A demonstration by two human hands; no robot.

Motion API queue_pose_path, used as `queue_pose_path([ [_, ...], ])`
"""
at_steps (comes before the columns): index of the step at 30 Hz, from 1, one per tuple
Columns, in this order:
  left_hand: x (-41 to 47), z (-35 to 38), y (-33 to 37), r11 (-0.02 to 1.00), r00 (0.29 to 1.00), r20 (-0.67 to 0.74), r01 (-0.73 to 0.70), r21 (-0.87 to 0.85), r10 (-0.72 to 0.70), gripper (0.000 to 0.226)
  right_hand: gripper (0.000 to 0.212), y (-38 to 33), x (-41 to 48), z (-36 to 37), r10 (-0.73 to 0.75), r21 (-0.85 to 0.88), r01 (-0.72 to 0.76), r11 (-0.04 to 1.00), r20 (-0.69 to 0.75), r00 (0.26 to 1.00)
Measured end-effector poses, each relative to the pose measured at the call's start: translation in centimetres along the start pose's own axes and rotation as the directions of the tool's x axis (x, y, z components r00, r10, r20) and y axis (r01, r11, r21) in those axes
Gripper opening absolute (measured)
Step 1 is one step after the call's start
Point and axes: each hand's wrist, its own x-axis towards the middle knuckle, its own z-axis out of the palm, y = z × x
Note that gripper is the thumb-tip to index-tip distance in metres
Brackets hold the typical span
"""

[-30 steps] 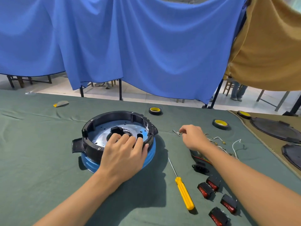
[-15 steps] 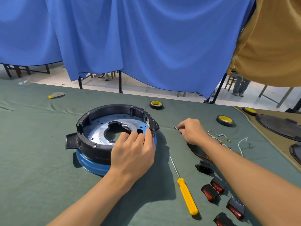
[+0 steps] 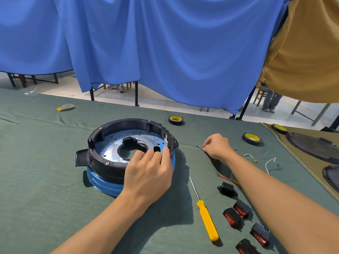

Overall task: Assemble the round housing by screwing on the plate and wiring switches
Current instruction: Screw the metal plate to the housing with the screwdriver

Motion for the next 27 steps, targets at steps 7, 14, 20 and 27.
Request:
queue_pose_path([
  [7, 0.1, 0.0, 0.0, 1.000, 1.000, 0.004, -0.002, 0.019, 0.002, 0.023, 0.015, -1.8, -2.7, -0.9, -0.124, 0.082, 0.139, 0.987, -0.163, 0.979],
  [14, 0.0, 0.0, 0.1, 1.000, 1.000, -0.010, 0.000, 0.028, 0.000, 0.022, 0.012, -6.6, -9.4, -1.1, -0.459, 0.300, 0.517, 0.801, -0.246, 0.854],
  [20, 0.0, -0.1, 0.1, 1.000, 1.000, -0.017, 0.015, 0.023, -0.015, 0.018, 0.010, -7.3, -9.5, 0.9, -0.521, 0.213, 0.584, 0.783, -0.289, 0.803],
  [27, 0.1, 0.0, 0.1, 0.999, 0.999, -0.030, 0.033, 0.009, -0.032, 0.010, 0.012, -7.1, -9.1, 1.0, -0.593, 0.134, 0.651, 0.747, -0.308, 0.744],
])
